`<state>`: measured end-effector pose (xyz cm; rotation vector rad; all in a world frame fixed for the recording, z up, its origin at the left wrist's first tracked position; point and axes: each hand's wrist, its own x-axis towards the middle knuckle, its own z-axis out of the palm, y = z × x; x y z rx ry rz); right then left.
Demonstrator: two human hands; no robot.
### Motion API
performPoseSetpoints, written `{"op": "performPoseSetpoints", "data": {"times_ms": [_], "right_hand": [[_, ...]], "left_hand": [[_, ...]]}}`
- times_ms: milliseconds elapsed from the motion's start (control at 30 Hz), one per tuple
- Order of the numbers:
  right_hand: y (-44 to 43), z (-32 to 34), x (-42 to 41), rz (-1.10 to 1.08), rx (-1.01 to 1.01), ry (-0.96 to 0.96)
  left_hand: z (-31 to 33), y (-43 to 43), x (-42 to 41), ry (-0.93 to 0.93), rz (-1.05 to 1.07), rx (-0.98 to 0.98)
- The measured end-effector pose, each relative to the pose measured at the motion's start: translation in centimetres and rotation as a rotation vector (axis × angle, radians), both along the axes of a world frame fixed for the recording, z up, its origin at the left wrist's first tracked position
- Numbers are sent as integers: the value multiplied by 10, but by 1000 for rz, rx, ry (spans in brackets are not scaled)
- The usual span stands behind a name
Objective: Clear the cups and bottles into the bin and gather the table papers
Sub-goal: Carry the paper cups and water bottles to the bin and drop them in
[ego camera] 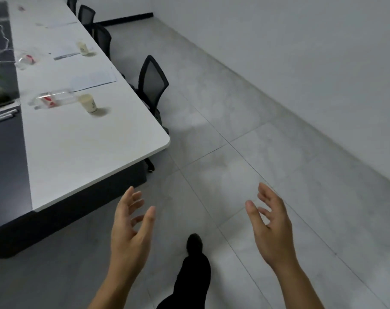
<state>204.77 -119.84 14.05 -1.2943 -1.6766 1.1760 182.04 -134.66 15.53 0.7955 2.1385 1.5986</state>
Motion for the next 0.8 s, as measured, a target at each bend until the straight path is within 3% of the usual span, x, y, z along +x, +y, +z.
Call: {"op": "performPoseSetpoints", "data": {"times_ms": [233, 433, 633, 800], "right_hand": [[183, 4, -94, 101, 11, -83], [322, 36, -176, 153, 37, -14], [446, -7, -274, 293, -21, -4], [557, -27, -380, 546, -97, -43]], "left_hand": [[-5, 180, -90, -77, 117, 53], [30, 305, -168, 42, 126, 27], [-6, 397, -228, 21, 299, -25], [-20, 484, -274, -33, 484, -118]]}}
